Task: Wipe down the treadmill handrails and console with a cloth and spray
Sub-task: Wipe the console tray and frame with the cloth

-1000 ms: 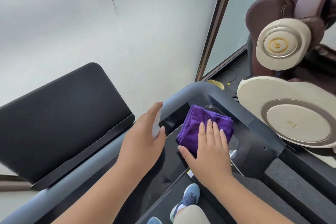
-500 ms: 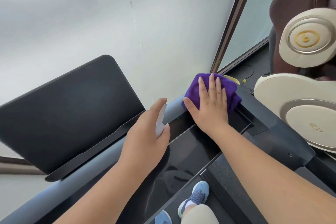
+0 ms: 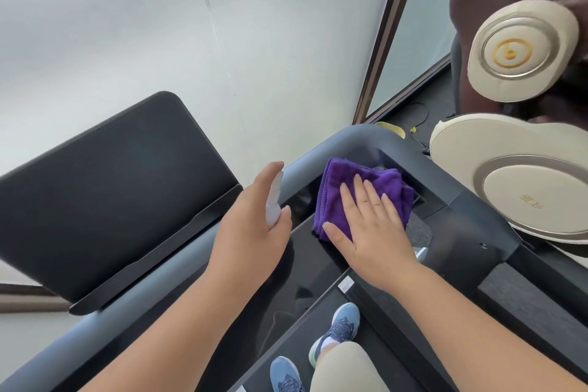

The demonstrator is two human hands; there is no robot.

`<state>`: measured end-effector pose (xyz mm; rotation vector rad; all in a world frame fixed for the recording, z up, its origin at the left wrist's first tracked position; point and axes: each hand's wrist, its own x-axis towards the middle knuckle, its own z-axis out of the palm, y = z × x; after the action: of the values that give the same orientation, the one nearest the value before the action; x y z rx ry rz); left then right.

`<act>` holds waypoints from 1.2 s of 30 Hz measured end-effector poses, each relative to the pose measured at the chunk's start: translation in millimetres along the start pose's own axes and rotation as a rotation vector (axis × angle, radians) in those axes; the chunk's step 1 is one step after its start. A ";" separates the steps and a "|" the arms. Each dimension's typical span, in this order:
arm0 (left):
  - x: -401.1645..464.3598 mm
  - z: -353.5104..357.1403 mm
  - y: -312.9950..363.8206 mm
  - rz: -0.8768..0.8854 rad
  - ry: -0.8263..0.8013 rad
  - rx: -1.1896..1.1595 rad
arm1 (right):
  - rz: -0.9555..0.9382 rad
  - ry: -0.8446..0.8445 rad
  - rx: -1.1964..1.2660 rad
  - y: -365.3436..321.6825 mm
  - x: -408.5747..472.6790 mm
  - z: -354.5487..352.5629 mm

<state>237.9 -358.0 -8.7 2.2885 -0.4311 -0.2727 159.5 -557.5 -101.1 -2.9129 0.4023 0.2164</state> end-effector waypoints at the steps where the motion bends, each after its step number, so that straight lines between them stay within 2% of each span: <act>1: -0.1 2.5 0.1 -0.003 -0.010 -0.003 | -0.002 0.002 -0.002 -0.5 -10.8 1.3; 9: -2.6 18.0 -9.0 -0.021 -0.050 0.008 | 0.010 -0.009 0.018 -34.8 -49.9 20.0; 19: -11.4 14.4 -22.5 -0.080 -0.025 -0.017 | 0.205 0.152 0.141 -33.2 61.7 -2.5; 25: -21.2 5.4 -23.6 -0.099 0.030 -0.033 | 0.212 0.193 0.180 -30.9 99.3 -17.0; 29: -22.0 4.6 -24.8 -0.112 0.049 -0.038 | 0.140 0.131 0.107 -37.1 74.2 -10.4; 33: -23.5 3.6 -20.9 -0.100 0.076 -0.067 | 0.004 0.079 -0.057 -43.4 18.6 6.6; 36: -26.0 2.9 -19.9 -0.090 0.082 -0.075 | -0.073 0.016 -0.082 -43.3 -20.9 13.2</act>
<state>217.5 -337.0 -23.7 2.2394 -0.2719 -0.2353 150.2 -508.6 -103.0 -3.0047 0.2960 0.2030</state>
